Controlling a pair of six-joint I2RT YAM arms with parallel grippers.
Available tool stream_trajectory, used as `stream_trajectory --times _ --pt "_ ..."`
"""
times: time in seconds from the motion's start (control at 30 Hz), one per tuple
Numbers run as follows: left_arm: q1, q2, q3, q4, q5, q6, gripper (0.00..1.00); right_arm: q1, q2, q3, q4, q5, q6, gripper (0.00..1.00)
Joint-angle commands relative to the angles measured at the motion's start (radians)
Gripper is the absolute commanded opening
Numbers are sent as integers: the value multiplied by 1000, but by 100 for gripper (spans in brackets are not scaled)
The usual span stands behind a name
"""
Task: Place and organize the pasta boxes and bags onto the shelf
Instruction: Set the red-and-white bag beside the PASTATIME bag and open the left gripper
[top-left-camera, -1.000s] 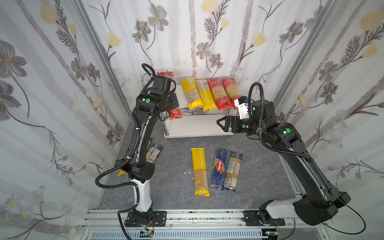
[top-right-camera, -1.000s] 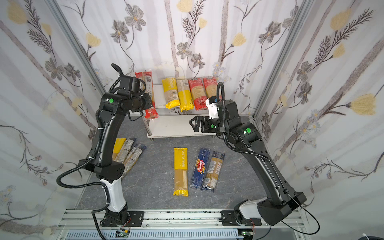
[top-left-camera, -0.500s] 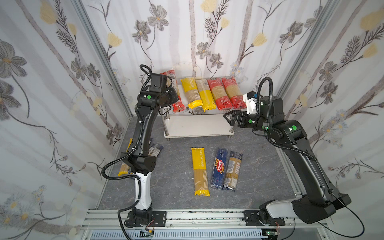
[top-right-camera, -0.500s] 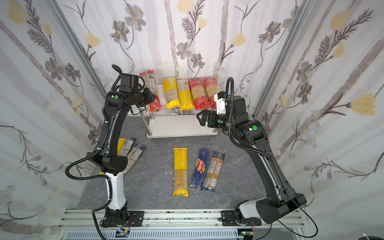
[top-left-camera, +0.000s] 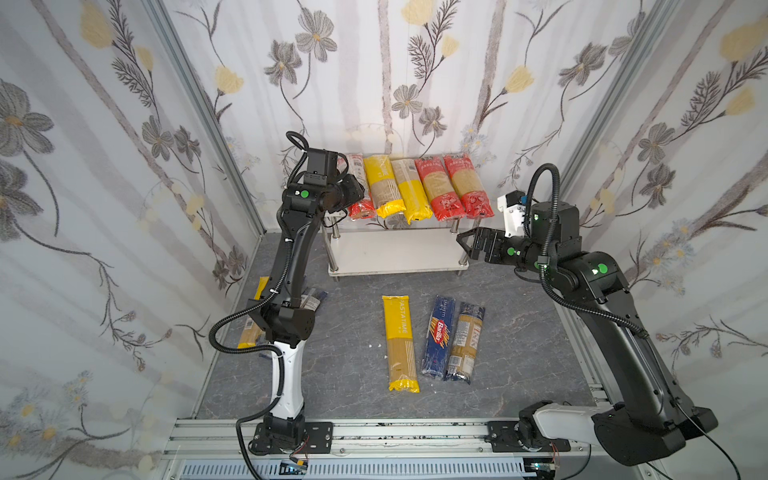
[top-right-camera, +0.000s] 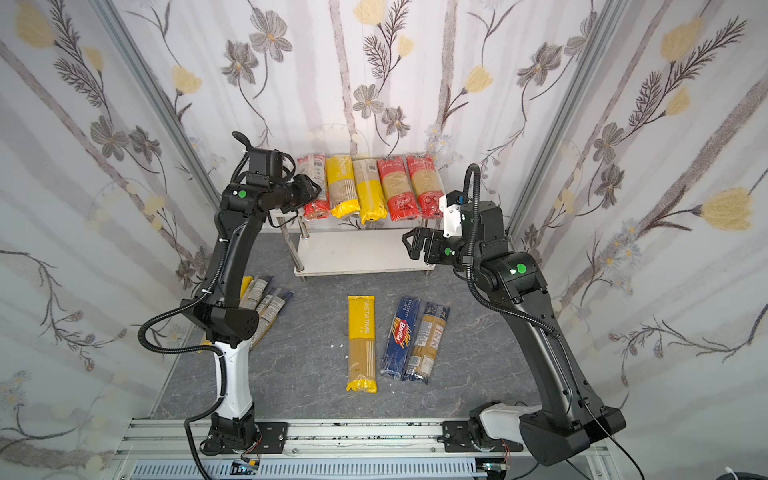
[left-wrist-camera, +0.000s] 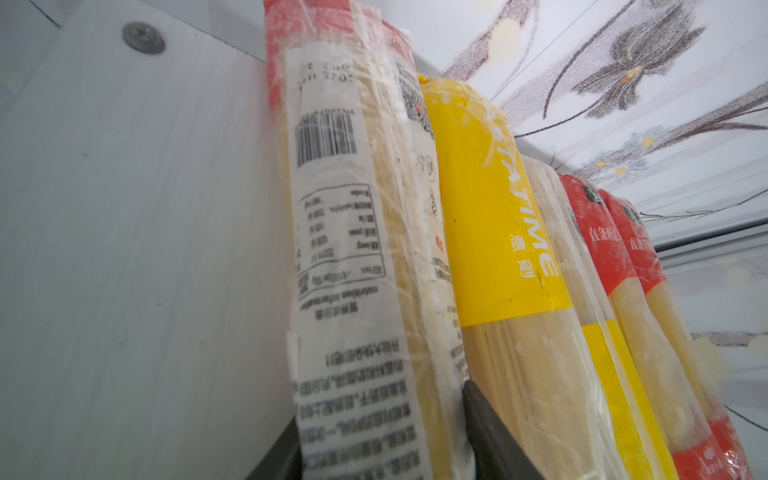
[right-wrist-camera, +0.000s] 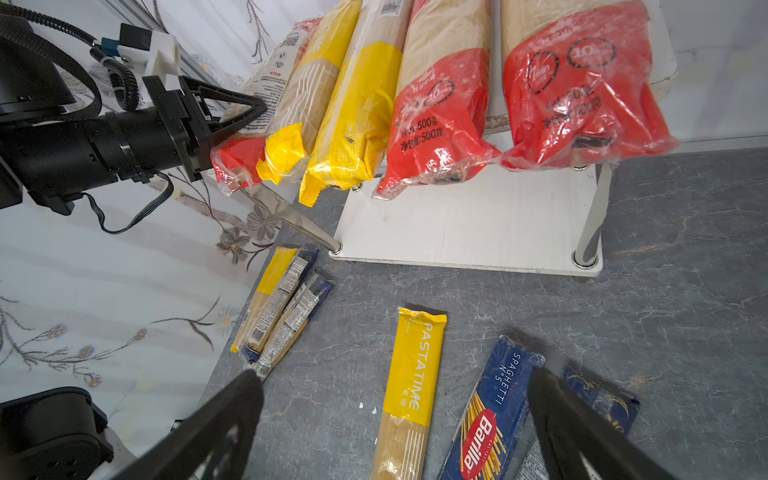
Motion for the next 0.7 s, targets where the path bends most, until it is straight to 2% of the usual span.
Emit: stream_trajectory --times 0.0,0.57,0.6,0.63,0.67 --pt "-3 24 5 11 39 -4 46 -2 -16 -19 22 15 12 100" --pt "-15 39 -9 24 87 3 42 -8 -106 -101 7 46 43 100" --pt "-15 30 -14 24 80 6 45 -7 -106 -102 7 46 43 100" --pt "-14 18 -19 23 72 12 51 -7 -106 -102 8 45 44 100" --pt "-13 5 -26 24 58 20 65 -9 -106 -100 8 45 45 100"
